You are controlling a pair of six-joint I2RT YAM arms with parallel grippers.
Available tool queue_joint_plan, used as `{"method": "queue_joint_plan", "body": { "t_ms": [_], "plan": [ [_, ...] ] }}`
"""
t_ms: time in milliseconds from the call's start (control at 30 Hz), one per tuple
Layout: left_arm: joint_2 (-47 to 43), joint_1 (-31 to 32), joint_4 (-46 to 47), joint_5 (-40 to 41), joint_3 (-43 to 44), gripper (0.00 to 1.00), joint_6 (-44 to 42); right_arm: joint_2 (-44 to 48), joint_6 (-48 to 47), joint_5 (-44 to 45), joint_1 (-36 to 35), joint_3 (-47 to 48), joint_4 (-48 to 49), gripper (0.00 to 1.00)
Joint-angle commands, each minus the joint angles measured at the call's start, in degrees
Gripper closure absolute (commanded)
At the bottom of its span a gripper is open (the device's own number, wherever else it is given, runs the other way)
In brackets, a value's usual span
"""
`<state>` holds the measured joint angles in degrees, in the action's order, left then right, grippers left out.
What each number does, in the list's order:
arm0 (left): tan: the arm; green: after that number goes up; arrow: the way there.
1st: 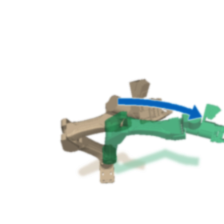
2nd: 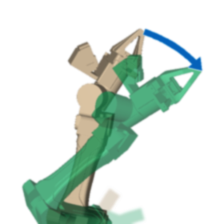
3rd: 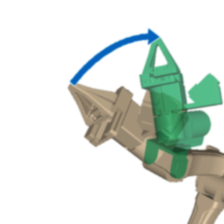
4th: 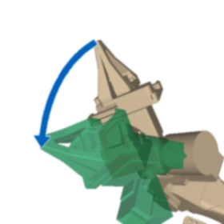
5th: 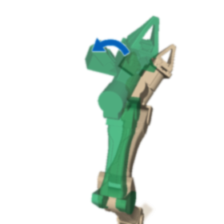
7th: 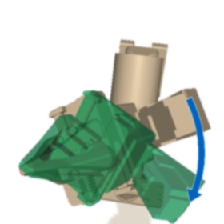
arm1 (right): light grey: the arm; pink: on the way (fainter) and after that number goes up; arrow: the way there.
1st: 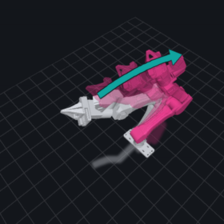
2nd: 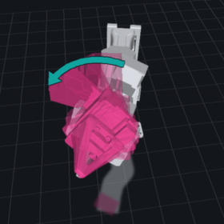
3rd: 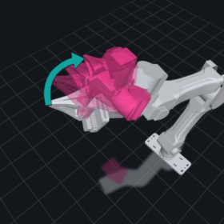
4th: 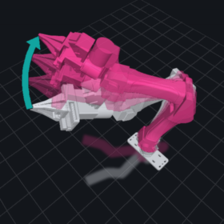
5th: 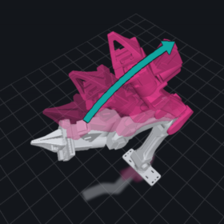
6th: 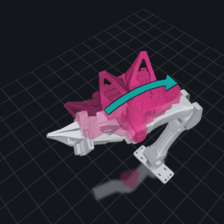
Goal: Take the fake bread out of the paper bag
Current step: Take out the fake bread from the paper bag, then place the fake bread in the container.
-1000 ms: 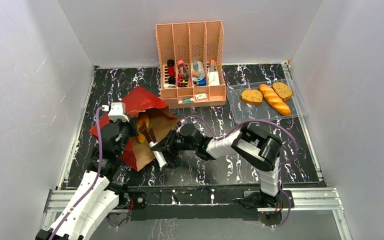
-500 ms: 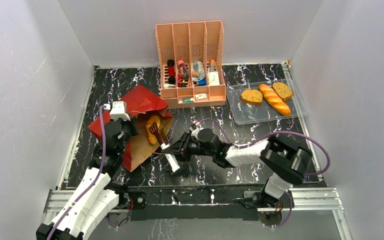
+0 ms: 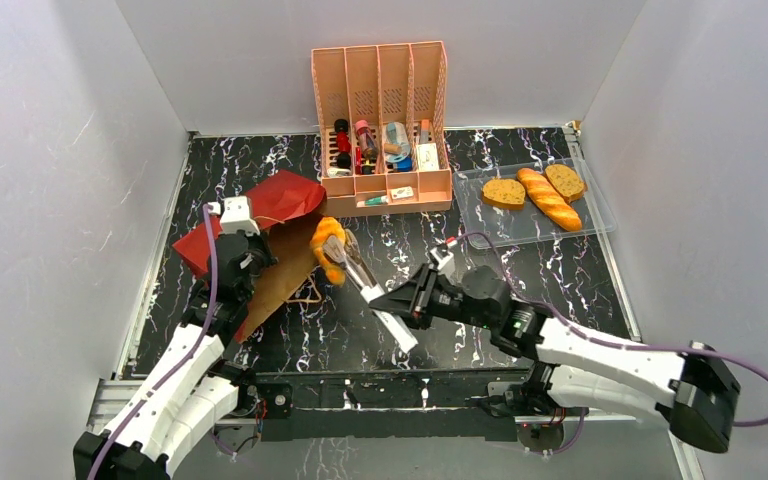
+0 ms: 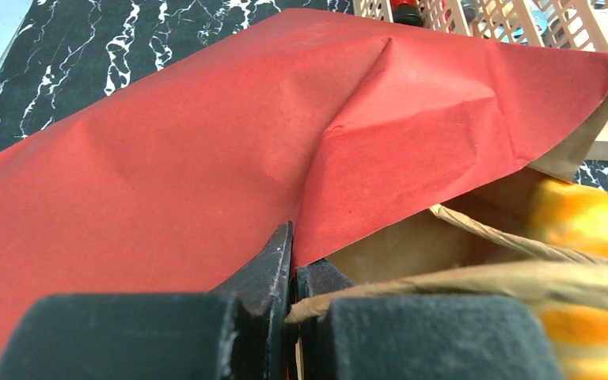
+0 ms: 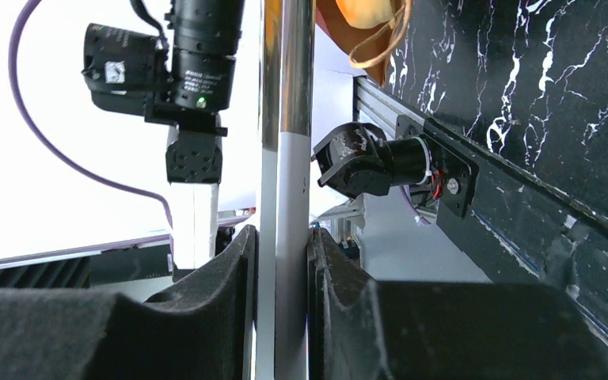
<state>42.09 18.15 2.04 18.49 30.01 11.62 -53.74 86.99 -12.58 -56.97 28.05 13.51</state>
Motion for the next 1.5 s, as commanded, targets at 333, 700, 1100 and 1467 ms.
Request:
{"method": "queue_joint_plan", "body": {
  "t_ms": [333, 700, 1100, 1467],
  "plan": [
    [2.10, 0.06, -4.85, 5.27, 2.54, 1.00, 1.92, 20.62, -5.17, 9.60, 0.02, 3.38, -20.44, 1.00],
    [1.19, 0.05, -4.86, 4.56, 2.60, 1.00, 2.00, 27.90, -7.66, 27.00, 0.02, 6.87, -32.20, 1.00],
    [-0.86, 0.09, -5.10, 3.57, 2.54, 1.00, 1.85, 11.34, -14.13, 30.08, 7.20, 11.82, -23.89, 1.00],
    [-1.71, 0.13, -4.81, 3.09, 2.44, 1.00, 1.66, 0.85, -15.63, 5.27, 39.18, 14.86, -16.12, 1.00]
  ]
}}
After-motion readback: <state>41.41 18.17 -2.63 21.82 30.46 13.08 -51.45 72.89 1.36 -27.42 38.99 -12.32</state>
